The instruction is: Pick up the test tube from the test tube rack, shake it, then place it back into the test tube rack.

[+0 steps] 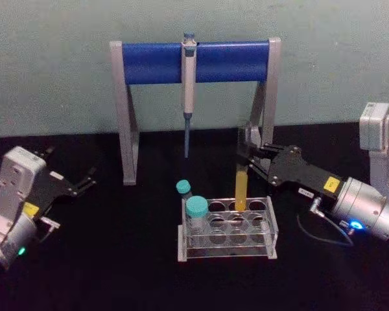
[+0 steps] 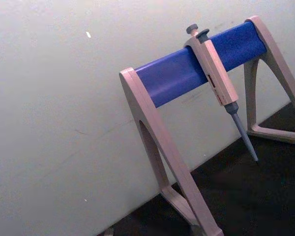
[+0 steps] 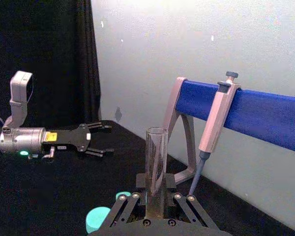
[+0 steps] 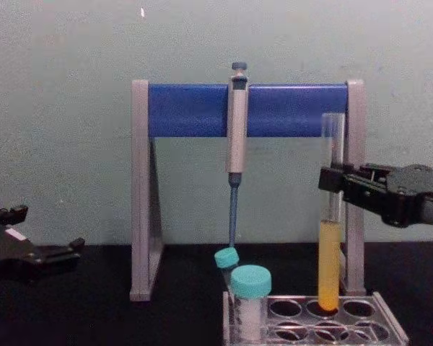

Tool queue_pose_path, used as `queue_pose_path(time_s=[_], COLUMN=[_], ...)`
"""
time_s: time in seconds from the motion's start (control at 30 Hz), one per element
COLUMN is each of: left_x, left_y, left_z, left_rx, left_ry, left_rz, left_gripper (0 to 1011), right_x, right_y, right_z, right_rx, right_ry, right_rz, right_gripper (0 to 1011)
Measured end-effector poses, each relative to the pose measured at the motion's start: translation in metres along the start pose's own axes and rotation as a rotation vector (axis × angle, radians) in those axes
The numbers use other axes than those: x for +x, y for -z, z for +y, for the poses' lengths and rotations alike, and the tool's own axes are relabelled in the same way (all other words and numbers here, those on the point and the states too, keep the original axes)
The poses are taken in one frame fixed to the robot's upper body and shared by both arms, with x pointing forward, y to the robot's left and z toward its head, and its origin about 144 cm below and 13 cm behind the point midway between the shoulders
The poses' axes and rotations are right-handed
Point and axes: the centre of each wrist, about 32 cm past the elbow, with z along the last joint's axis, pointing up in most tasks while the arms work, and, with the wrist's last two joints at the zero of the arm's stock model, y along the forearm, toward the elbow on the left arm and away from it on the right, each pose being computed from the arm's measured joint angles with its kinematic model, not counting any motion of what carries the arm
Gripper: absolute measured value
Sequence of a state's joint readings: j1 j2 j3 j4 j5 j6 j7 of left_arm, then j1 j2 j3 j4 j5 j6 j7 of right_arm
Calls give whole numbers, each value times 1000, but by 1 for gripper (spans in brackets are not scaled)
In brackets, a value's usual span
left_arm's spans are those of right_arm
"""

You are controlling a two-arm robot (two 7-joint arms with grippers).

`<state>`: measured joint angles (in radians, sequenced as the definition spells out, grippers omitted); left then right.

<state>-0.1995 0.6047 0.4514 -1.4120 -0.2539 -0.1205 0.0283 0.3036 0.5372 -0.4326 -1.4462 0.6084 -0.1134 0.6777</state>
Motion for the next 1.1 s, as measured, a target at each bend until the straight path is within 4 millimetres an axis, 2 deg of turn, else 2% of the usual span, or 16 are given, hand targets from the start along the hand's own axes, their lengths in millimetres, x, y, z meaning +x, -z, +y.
queue_pose_path(time_s=[1.1], left_x=[0], left_y=[0], left_z=[0], left_rx=[0], left_ry=[0], left_rz=[0], left_gripper=[1001], right_x=[3], right_y=[20], right_z=[8], right_rx=[-55], right_ry=[-3], right_rz=[3], right_gripper=[225])
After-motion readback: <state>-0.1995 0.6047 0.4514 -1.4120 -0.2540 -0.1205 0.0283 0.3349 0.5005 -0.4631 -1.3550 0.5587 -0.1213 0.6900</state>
